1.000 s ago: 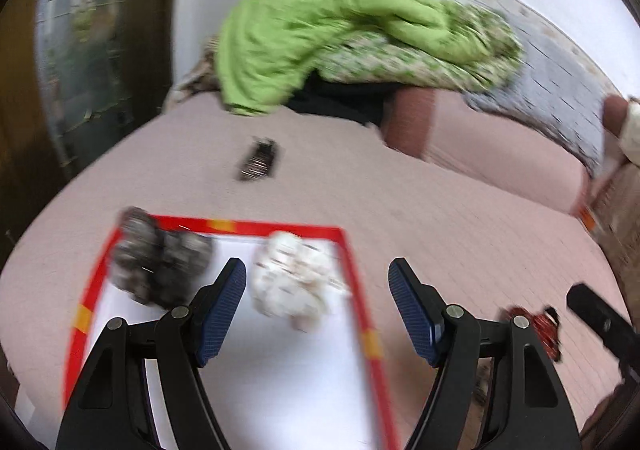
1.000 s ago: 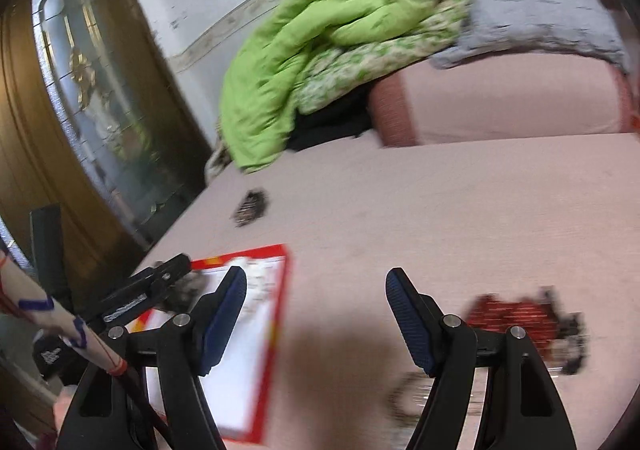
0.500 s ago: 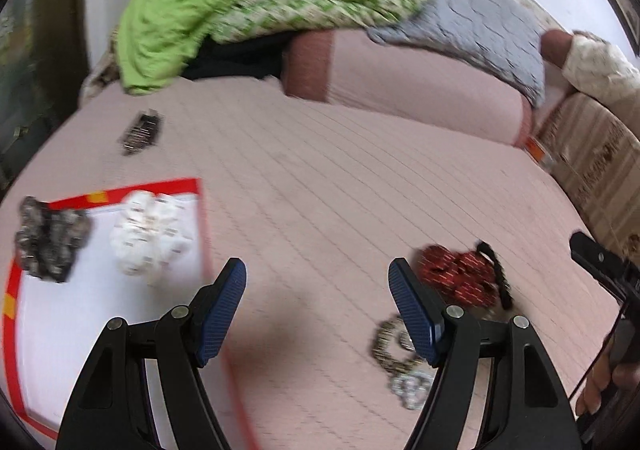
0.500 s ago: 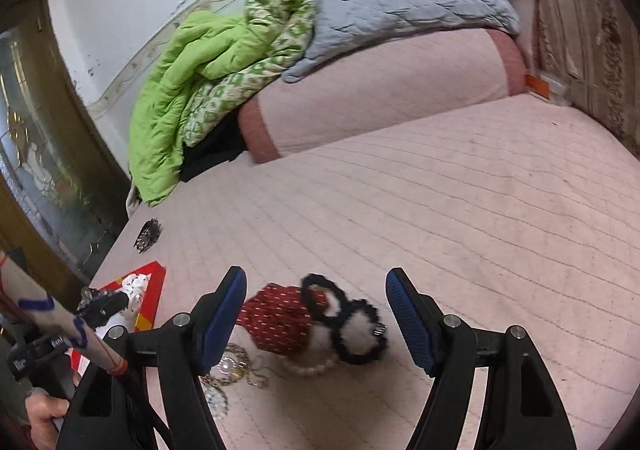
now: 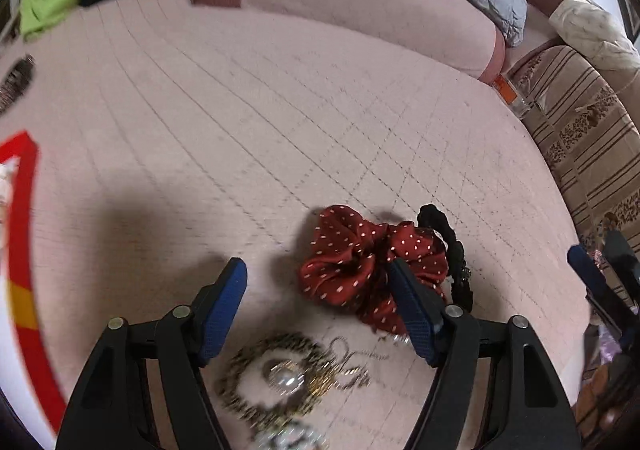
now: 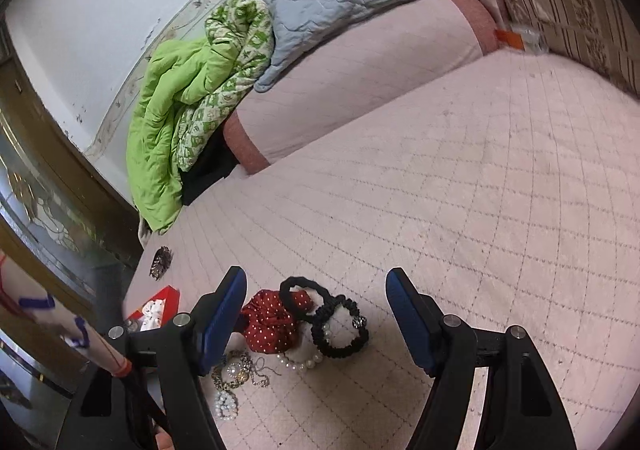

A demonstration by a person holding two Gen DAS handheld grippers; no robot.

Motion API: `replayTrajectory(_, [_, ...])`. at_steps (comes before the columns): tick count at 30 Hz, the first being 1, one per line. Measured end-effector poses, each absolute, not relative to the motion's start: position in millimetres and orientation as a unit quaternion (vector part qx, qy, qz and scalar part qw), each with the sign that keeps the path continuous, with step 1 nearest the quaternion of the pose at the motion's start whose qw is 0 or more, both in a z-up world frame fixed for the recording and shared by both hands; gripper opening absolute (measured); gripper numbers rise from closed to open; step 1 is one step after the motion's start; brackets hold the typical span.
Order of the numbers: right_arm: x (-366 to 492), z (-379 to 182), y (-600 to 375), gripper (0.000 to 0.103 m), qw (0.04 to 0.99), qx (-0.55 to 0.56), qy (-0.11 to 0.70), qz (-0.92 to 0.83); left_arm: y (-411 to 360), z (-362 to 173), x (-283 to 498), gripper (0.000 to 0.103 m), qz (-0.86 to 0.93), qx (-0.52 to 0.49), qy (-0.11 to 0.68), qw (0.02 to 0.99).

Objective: Organize jewelry
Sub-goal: 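Move the left gripper to the red polka-dot scrunchie and grasp it, then grasp a black beaded hair tie with the right gripper, then carry the red scrunchie and black hair tie into the tray and release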

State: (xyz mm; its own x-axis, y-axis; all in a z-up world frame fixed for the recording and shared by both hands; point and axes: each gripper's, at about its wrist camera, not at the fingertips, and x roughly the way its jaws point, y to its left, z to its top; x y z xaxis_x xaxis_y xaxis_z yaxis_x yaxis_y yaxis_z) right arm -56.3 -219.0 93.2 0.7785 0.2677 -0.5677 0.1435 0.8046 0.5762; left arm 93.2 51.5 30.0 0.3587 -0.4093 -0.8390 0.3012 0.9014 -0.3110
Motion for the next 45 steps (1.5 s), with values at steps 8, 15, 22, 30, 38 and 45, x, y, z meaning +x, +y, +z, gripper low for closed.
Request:
replayTrajectory(8, [-55, 88, -219, 0.077, 0.885, 0.317, 0.339, 0.044, 61, 40, 81, 0.016, -0.228, -0.074, 0.492, 0.837])
replayTrajectory(15, [-48, 80, -209, 0.077, 0.878, 0.298, 0.37, 0.048, 118, 90, 52, 0.016, -0.196, -0.084, 0.39, 0.896])
replayTrajectory(22, [-26, 50, -163, 0.046, 0.868, 0.193, 0.452, 0.075, 141, 87, 62, 0.016, -0.177, -0.08, 0.378, 0.905])
replayTrajectory(30, [-7, 32, -132, 0.039, 0.868, 0.131, 0.473, 0.078, 141, 80, 65, 0.016, -0.186, -0.07, 0.38, 0.904])
replayTrajectory(38, [-6, 39, -143, 0.01, 0.874, 0.146, 0.462, 0.045, 139, 83, 65, 0.016, -0.195, -0.057, 0.374, 0.905])
replayTrajectory(45, [-30, 86, -166, 0.01, 0.917, 0.204, 0.336, 0.063, 125, 88, 58, 0.016, -0.21, -0.038, 0.356, 0.91])
